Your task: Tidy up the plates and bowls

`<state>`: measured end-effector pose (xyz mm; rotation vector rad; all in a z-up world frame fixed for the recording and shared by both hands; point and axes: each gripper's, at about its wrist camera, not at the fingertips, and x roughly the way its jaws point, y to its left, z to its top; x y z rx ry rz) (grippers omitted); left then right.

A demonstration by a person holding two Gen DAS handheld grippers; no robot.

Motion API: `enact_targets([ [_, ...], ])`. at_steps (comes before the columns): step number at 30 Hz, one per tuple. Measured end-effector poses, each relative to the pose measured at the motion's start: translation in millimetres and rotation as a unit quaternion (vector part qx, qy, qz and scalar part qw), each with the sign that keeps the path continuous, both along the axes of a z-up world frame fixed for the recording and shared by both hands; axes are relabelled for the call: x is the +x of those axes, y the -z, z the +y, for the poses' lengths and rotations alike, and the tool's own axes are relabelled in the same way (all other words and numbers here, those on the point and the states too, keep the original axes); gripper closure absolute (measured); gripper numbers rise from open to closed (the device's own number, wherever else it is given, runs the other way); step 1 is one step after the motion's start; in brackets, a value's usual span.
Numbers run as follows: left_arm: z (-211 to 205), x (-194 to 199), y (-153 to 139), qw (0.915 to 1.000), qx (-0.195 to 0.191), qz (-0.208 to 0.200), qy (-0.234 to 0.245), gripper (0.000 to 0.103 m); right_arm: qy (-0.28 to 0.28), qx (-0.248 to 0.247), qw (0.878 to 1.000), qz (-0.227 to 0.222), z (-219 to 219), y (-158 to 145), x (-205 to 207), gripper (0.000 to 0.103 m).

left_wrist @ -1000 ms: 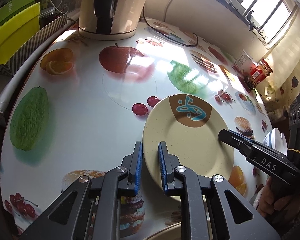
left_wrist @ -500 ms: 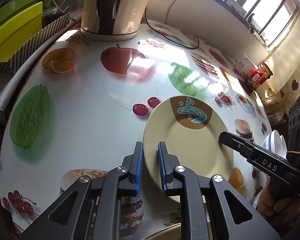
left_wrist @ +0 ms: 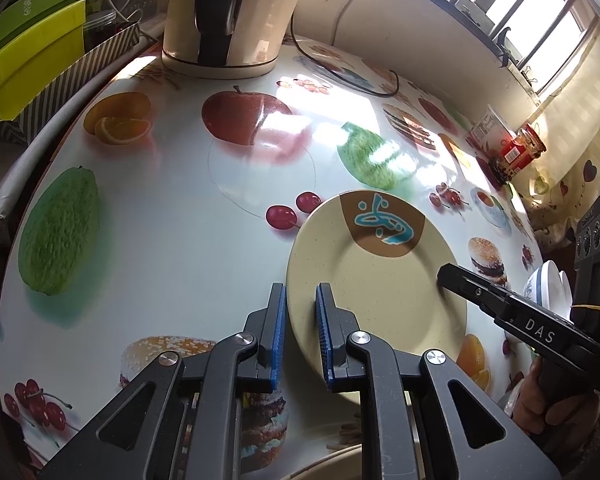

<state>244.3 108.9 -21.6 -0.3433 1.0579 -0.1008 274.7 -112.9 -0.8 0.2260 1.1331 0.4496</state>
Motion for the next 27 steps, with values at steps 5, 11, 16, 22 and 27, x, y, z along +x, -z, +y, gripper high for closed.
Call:
enact_targets([
  [5,-1.7,-1.5,-0.8,1.0000,0.006,-0.003,-0.003,0.087,0.002,0.001,1.000,0.000,0.0,0.3,0.0,0.084],
  [11,-2.3,-2.9,-2.8,0.9999,0.005,-0.005,-0.007,0.088,0.006,0.002,1.000,0.003,-1.5,0.9,0.6,0.084],
  [16,-3.3,-6.3,-7.5,0.9999,0.007,-0.009,-0.008,0.088,0.007,0.005,1.000,-0.001,-2.9,-3.1,-2.9,0.084],
  [22,-1.6,-15.4,-19.9,0.9997,0.007,-0.021,-0.011,0.088,0.005,0.011,1.000,-0.012,-5.0,-15.2,-11.2,0.084],
  [27,-1.3,-25.3,-29.3,0.9994,0.005,-0.031,-0.013,0.088,0.002,0.014,1.000,-0.022,-6.8,-26.1,-20.5,0.084],
])
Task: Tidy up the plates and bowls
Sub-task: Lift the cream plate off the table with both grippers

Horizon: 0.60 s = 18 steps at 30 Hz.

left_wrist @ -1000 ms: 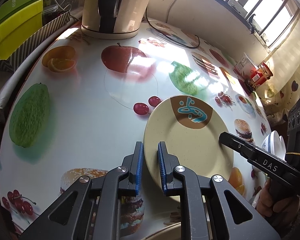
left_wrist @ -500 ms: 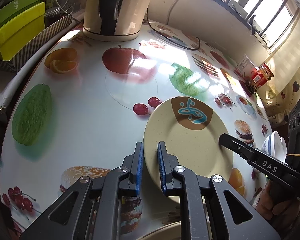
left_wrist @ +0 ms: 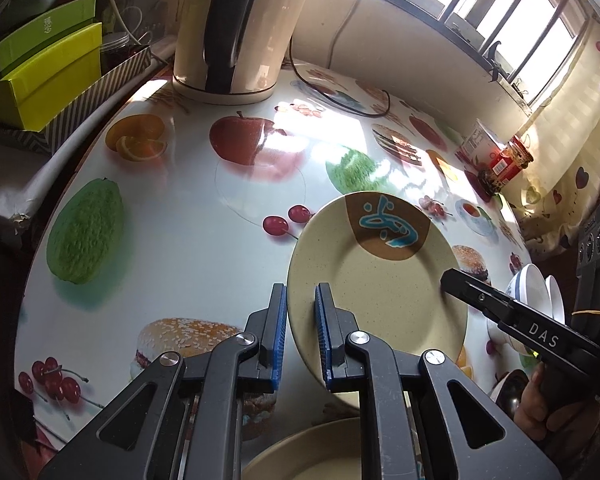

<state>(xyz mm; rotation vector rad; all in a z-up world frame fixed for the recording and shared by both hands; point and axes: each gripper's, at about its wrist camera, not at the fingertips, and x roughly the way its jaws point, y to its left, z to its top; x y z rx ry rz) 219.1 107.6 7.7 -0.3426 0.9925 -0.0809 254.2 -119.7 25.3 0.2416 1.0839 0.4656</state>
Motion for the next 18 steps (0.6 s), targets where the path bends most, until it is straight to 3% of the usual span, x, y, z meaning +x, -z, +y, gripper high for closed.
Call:
enact_targets([
  [18,3.3,-43.2,-10.3,0.9999,-0.007,-0.012,-0.011,0.088,-0.008,0.010,1.000,-0.011,-2.2,-17.0,-39.7,0.085],
])
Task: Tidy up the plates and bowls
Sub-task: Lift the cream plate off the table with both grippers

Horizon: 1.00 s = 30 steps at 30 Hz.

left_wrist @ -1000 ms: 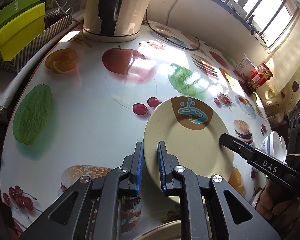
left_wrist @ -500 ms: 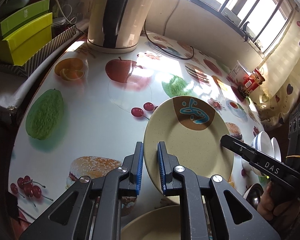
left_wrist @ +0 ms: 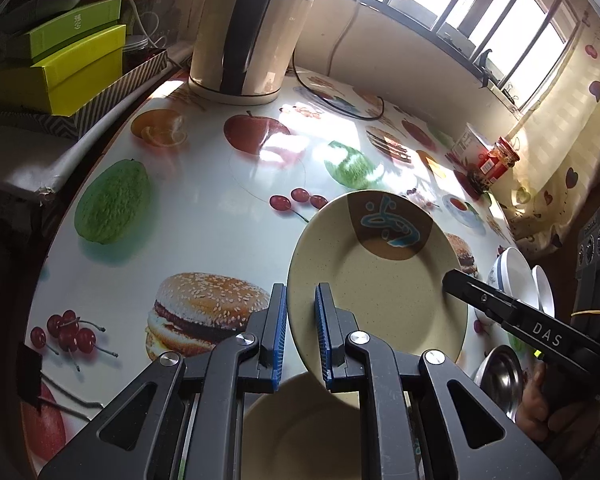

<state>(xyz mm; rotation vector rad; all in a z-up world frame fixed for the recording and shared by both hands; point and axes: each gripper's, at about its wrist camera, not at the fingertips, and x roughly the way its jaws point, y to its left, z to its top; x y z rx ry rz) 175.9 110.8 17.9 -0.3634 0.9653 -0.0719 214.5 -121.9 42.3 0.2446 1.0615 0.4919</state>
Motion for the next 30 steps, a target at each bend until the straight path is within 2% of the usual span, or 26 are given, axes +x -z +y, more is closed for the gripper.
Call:
enact_targets([
  [30,3.7,-64.5,15.3,0.9996,-0.013,0.011,-0.021,0.088,-0.023,-0.001,1.000,0.009,1.4,9.5,-62.2,0.086],
])
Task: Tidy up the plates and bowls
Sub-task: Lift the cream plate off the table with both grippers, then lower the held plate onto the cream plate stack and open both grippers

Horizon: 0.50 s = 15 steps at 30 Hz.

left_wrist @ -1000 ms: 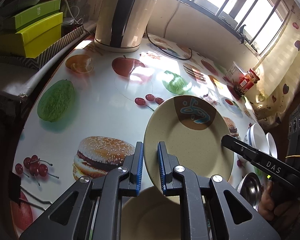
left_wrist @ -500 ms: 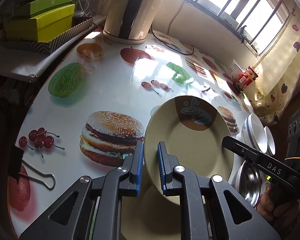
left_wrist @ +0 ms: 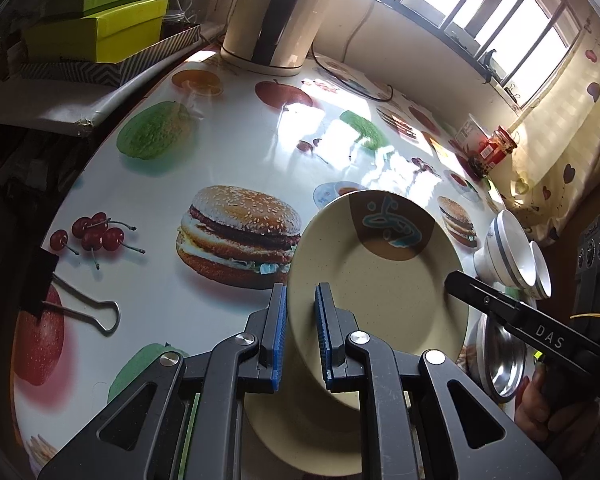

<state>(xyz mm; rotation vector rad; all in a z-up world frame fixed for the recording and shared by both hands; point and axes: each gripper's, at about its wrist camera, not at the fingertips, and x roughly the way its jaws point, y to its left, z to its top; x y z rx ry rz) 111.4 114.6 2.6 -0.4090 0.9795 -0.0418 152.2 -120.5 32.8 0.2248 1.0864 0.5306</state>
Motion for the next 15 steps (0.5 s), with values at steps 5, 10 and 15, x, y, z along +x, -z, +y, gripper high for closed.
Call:
enact_targets([
  [5,1.6,-6.6,2.6,1.0000,-0.002,0.004,-0.003,0.088,-0.005,0.000,1.000,0.003,0.8,3.3,-6.6,0.086],
  [10,1.7,-15.2,3.7,1.0000,-0.001,0.004,-0.005,0.088,-0.008,0.002,1.000,0.006,0.3,5.3,-13.3,0.086],
  [15,2.4,-23.7,5.2,0.9999,-0.003,0.006,-0.010,0.088,-0.011,0.003,1.000,0.007,0.5,7.2,-19.7,0.086],
])
